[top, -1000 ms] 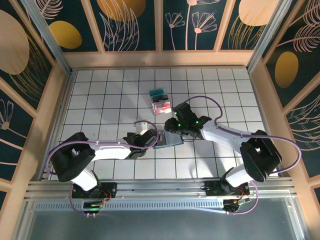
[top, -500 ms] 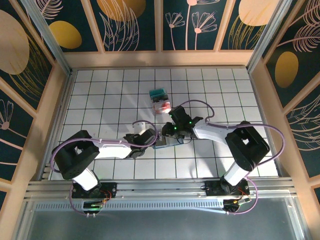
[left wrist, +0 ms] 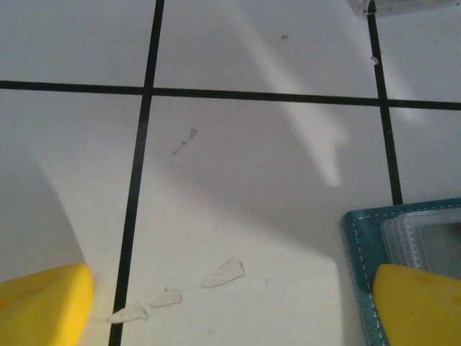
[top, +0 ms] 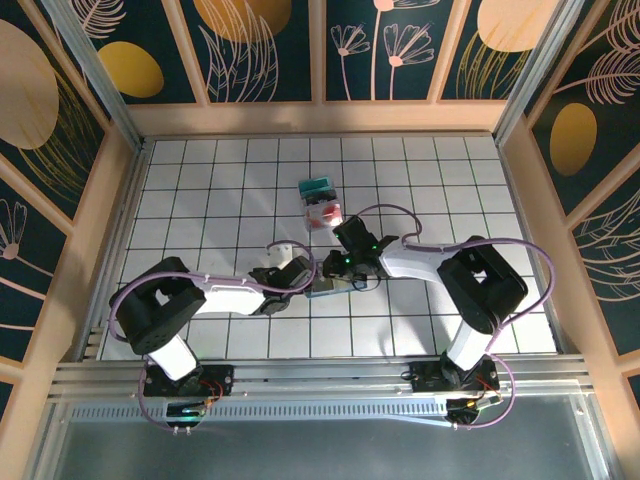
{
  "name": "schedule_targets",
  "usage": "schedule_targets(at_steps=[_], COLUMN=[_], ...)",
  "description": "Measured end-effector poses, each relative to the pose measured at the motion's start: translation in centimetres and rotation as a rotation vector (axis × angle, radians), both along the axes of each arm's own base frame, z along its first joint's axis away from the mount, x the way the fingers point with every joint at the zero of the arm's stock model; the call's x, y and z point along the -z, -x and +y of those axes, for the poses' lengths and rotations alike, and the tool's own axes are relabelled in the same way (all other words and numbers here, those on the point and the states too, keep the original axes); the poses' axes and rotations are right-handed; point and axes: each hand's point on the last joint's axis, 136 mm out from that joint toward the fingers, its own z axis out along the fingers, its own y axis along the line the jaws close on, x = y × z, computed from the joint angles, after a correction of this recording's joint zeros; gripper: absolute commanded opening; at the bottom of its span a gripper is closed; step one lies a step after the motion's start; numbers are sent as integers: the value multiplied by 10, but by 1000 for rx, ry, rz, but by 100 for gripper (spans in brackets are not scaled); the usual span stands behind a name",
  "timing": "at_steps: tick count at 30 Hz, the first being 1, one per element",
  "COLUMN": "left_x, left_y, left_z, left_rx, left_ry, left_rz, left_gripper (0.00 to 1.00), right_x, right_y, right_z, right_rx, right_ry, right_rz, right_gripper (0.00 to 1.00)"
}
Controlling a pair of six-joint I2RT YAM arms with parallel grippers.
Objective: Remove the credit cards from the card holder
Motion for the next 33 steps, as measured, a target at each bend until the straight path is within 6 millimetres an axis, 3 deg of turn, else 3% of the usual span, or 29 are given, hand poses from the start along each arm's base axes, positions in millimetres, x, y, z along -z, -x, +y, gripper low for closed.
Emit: schedule_targets(at_steps=[20,33], left_x=[0,0], left_y=[-1,0], left_z=[2,3], left_rx=[-6,-4], left_ry=[-23,-23], left_rz=[15,24], left_gripper=[99,99], right_x=[-4,-17], right_y=[1,8], right_z=[5,9], right_rx=[-19,-30], right_ry=[-49,-141], right_rz=[19,7], right_gripper=[20,28])
